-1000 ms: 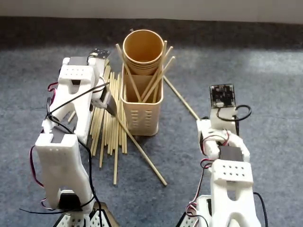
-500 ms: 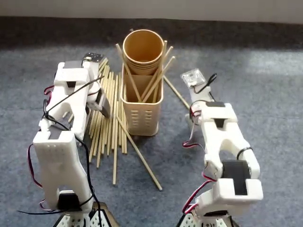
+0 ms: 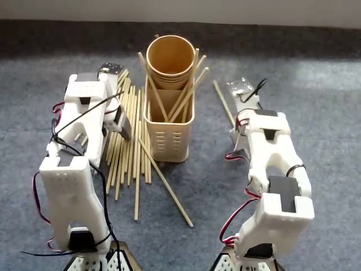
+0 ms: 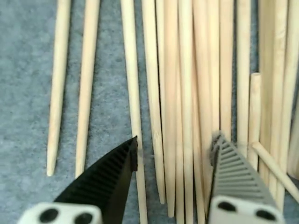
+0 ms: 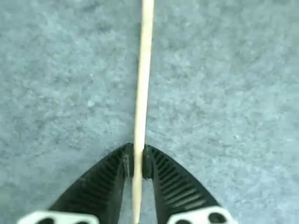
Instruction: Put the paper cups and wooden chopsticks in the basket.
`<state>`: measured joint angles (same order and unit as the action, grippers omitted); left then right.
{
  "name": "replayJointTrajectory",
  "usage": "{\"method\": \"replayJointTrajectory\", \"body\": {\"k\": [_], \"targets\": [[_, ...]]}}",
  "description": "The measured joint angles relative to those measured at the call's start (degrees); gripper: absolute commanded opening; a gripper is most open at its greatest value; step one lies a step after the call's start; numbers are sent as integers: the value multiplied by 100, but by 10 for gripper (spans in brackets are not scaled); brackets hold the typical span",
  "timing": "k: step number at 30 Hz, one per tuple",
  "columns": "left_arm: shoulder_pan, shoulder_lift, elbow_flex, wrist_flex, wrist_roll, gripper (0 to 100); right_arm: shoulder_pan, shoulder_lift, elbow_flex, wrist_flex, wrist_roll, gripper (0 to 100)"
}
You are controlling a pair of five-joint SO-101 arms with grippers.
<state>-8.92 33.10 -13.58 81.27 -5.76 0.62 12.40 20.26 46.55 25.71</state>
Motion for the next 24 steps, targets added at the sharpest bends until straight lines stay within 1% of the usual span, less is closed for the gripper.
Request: {"method": "replayJointTrajectory", "body": {"k": [2,5,9,12,14,17,19,21,24], "targets": [[0,0,0,0,0,253,246,-255,-237,132,-422,5],[0,0,18,-70,-18,253,536,-1073,-475,167,-1073,5],[0,0,26,-79,-18,253,448,-2708,-519,176,-1881,5],[0,0,26,-79,-18,253,-62,-4176,-519,105,-2523,5],[0,0,35,-79,-18,253,-677,-5169,-448,-62,-2804,5],[0,0,44,-79,-18,252,-1679,-6409,70,-545,-2945,5],[0,0,44,-88,-18,252,-2189,-6796,624,-967,-2971,5],[0,0,44,-88,-18,252,-2365,-6936,1248,-1521,-2971,5],[0,0,44,-88,-18,252,-2409,-6892,2347,-2541,-2971,5]]}}
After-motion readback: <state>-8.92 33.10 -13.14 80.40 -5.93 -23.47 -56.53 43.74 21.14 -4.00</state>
